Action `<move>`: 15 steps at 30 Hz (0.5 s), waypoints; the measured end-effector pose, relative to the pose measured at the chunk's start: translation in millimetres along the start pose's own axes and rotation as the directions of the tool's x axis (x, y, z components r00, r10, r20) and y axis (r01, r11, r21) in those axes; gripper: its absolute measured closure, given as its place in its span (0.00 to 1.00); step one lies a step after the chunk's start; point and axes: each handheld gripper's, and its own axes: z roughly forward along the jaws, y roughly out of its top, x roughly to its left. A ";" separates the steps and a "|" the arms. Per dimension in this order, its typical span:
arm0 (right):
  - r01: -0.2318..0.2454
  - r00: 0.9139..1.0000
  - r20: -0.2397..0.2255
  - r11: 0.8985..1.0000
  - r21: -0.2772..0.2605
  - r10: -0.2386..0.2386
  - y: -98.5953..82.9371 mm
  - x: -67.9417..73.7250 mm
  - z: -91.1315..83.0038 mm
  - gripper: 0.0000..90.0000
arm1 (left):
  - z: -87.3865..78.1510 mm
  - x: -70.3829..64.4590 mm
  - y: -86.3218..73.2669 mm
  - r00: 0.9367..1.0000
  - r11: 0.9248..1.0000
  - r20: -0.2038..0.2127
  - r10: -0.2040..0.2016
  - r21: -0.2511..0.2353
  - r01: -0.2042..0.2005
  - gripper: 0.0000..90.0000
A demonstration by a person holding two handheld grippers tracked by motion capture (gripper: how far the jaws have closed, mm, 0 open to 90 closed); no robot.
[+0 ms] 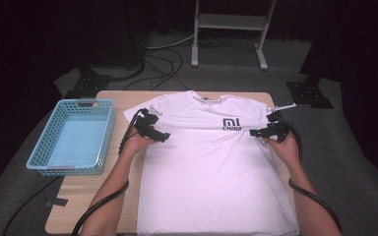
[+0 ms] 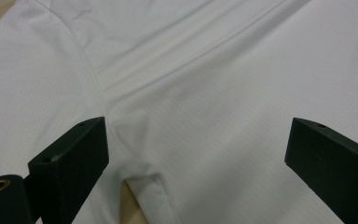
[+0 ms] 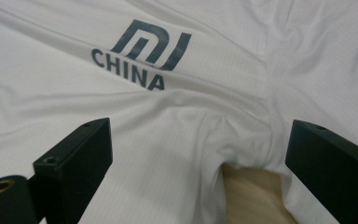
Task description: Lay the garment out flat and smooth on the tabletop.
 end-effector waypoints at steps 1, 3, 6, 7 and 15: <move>0.005 1.000 0.006 1.000 -0.008 -0.005 -2.9 2.0 -5.1 0.09 | -3.9 -3.8 -1.8 1.000 1.000 0.002 0.000 -0.008 0.000 0.06; 0.000 1.000 -0.007 1.000 -0.015 -0.001 -8.7 5.1 -13.1 0.09 | -10.3 -10.7 -5.8 1.000 1.000 0.009 0.011 -0.013 -0.011 0.06; 0.001 1.000 -0.011 1.000 -0.012 -0.001 -17.7 11.5 -21.1 0.09 | -18.4 -20.1 -12.2 1.000 1.000 0.020 0.018 -0.021 -0.017 0.06; 0.005 1.000 -0.012 1.000 -0.010 -0.005 -21.0 13.4 -23.0 0.09 | -20.6 -23.1 -14.5 1.000 1.000 0.024 0.019 -0.023 -0.018 0.06; 0.009 0.999 -0.032 1.000 -0.013 -0.009 -46.1 27.5 -29.8 0.09 | -32.6 -41.0 -31.5 0.999 0.999 0.044 0.027 -0.042 -0.025 0.06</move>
